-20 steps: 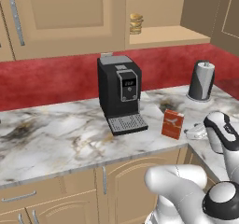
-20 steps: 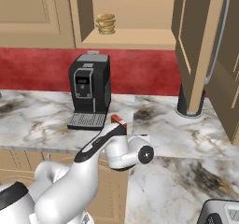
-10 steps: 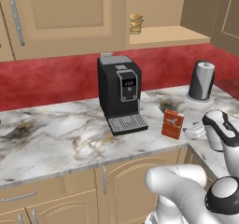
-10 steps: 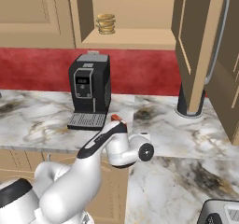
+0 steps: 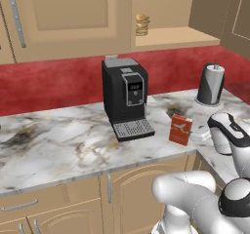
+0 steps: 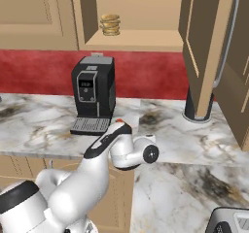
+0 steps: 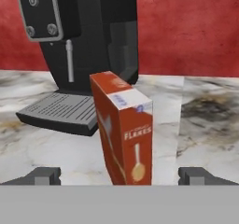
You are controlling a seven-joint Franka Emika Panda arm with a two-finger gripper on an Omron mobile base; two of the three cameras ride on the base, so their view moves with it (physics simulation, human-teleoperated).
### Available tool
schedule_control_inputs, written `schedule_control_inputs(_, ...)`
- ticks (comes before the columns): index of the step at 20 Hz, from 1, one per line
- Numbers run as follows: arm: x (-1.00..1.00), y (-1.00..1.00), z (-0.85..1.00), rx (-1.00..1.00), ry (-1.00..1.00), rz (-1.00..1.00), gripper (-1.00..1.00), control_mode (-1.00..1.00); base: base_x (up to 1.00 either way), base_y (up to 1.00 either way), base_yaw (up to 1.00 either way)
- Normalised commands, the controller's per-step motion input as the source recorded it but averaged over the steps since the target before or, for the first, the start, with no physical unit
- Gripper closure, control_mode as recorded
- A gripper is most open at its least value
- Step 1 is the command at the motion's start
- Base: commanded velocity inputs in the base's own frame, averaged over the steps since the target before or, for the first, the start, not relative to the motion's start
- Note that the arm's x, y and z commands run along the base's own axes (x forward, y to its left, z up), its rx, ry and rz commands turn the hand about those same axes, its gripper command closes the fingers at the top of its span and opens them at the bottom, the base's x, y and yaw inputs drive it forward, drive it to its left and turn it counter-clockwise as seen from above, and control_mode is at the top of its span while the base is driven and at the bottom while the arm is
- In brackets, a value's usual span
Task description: Pick the jam and cereal from the counter and place them in the cabinets closest to them.
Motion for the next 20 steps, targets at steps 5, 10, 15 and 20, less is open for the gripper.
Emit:
schedule_control_inputs(5, 0.18, 0.12, 0.00, 0.00, 0.00, 0.00, -1.00, -1.00, 0.00, 0.00, 0.00)
schedule_control_inputs(10, 0.18, 0.12, 0.00, 0.00, 0.00, 0.00, -1.00, -1.00, 0.00, 0.00, 0.00)
schedule_control_inputs(15, 0.17, 0.13, 0.00, 0.00, 0.00, 0.00, -1.00, -1.00, 0.00, 0.00, 0.00)
schedule_control_inputs(20, 0.08, 0.10, 0.00, 0.00, 0.03, 0.02, -1.00, -1.00, 0.00, 0.00, 0.00)
